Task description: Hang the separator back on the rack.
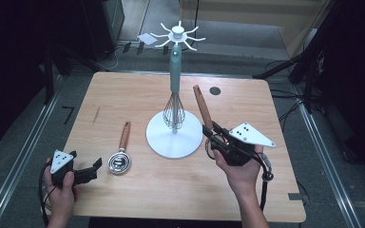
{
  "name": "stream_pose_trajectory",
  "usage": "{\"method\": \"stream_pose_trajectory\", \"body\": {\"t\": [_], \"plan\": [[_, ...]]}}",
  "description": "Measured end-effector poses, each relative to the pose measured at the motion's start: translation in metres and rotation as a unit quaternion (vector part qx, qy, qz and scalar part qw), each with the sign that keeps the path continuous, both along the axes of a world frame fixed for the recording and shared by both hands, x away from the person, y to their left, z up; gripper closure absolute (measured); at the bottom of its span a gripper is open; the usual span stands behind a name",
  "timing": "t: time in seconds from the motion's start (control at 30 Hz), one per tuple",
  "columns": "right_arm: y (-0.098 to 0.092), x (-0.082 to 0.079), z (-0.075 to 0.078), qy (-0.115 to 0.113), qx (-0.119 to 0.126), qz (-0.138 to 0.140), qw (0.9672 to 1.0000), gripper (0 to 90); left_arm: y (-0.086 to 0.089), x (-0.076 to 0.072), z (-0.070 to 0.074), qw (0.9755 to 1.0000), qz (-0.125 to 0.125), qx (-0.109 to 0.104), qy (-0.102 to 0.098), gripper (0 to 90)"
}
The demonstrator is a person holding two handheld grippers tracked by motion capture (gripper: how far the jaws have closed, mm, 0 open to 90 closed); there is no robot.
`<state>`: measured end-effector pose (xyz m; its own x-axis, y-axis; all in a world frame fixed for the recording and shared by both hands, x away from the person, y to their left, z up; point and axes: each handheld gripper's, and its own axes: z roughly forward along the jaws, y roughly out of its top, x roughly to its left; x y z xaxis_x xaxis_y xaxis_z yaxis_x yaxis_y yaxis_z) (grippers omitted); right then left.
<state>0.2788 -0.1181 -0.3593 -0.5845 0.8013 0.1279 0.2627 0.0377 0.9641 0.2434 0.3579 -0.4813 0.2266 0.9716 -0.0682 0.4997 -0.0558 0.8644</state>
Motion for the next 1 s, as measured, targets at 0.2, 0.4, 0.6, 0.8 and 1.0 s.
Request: {"method": "stream_pose_trajectory", "body": {"t": [0.2,0.4,0.6,0.8,1.0], "plan": [[0.002,0.001,0.004,-0.007,0.004,0.0,1.0,71.5,0.0,0.0,0.0,1.0,0.0,0.0,0.001,0.0],[0.006,0.0,0.008,-0.02,0.003,0.004,0.9998,71.5,-0.001,0.0,0.0,1.0,0.001,0.001,0.0,0.0],[0.007,0.001,0.013,-0.028,0.009,0.003,0.9996,71.5,-0.001,0.0,0.0,1.0,0.001,0.0,0.0,0.0],[0.008,0.001,0.018,-0.033,0.013,0.004,0.9993,71.4,-0.001,0.0,0.0,1.0,-0.001,0.001,0.001,0.0],[0.009,0.001,0.023,-0.041,0.016,-0.002,0.999,71.4,-0.001,0.0,0.0,1.0,-0.001,0.002,0.001,0.0]]}}
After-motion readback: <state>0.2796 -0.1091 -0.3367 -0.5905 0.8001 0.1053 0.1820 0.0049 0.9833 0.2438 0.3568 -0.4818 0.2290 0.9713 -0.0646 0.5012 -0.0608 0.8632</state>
